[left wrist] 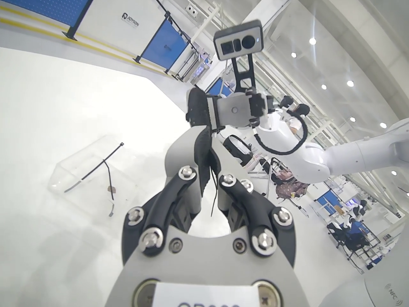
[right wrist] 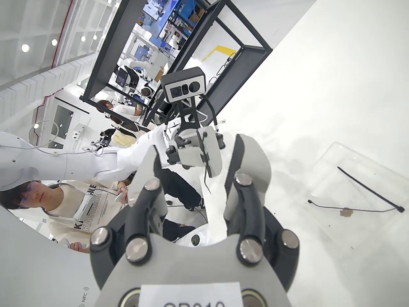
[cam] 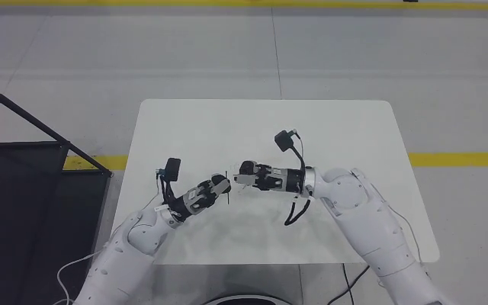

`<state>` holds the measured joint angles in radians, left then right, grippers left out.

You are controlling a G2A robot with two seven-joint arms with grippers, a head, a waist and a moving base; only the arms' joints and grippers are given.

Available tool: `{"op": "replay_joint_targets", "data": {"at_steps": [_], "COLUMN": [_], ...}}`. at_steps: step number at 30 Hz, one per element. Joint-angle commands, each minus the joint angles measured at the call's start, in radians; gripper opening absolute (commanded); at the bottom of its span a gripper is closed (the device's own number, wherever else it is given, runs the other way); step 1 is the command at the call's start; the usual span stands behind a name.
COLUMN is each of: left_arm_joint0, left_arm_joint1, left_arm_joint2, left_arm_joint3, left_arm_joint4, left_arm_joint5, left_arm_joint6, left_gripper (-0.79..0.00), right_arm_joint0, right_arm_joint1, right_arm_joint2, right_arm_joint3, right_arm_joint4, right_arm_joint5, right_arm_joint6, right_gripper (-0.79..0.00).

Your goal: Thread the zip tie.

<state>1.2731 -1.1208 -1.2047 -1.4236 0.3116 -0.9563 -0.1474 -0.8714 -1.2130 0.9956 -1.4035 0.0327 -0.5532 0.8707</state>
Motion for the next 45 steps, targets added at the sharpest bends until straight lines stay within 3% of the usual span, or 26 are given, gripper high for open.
{"op": "replay_joint_targets", "data": {"at_steps": [1,5,8,12,20,36,42,45], "left_arm_joint0": [0.004,0.01,0.012,0.014,0.016,0.012,0.012,0.012], "left_arm_joint1": [-0.002,-0.007,-0.011,-0.015,-0.023,-0.031,-0.033,-0.034], "left_arm_joint2": [-0.005,-0.008,-0.007,-0.003,0.004,0.007,0.005,0.004], "left_arm_joint3": [-0.004,-0.013,-0.02,-0.027,-0.029,-0.02,-0.017,-0.017], "left_arm_joint4": [0.002,0.014,0.025,0.039,0.061,0.064,0.06,0.059], "left_arm_joint5": [0.001,0.005,0.01,0.017,0.029,0.031,0.026,0.023], "left_arm_joint6": [0.026,0.068,0.087,0.104,0.119,0.113,0.11,0.109], "left_gripper": [-0.785,-0.785,-0.785,-0.785,-0.785,-0.785,-0.785,-0.785], "right_arm_joint0": [-0.032,-0.082,-0.098,-0.099,-0.108,-0.089,-0.08,-0.077], "right_arm_joint1": [0.009,0.02,0.021,0.014,0.001,-0.01,-0.012,-0.013], "right_arm_joint2": [0.022,0.036,0.023,-0.007,-0.043,-0.082,-0.09,-0.092], "right_arm_joint3": [-0.015,-0.043,-0.047,-0.031,-0.028,-0.013,-0.003,-0.001], "right_arm_joint4": [-0.009,-0.06,-0.091,-0.123,-0.2,-0.213,-0.196,-0.192], "right_arm_joint5": [-0.01,-0.019,-0.023,-0.04,-0.09,-0.099,-0.109,-0.11], "right_arm_joint6": [0.002,0.009,-0.002,-0.044,-0.172,-0.194,-0.181,-0.177], "right_gripper": [0.0,0.0,-0.095,-0.12,-0.397,-0.551,-0.763,-0.785]}}
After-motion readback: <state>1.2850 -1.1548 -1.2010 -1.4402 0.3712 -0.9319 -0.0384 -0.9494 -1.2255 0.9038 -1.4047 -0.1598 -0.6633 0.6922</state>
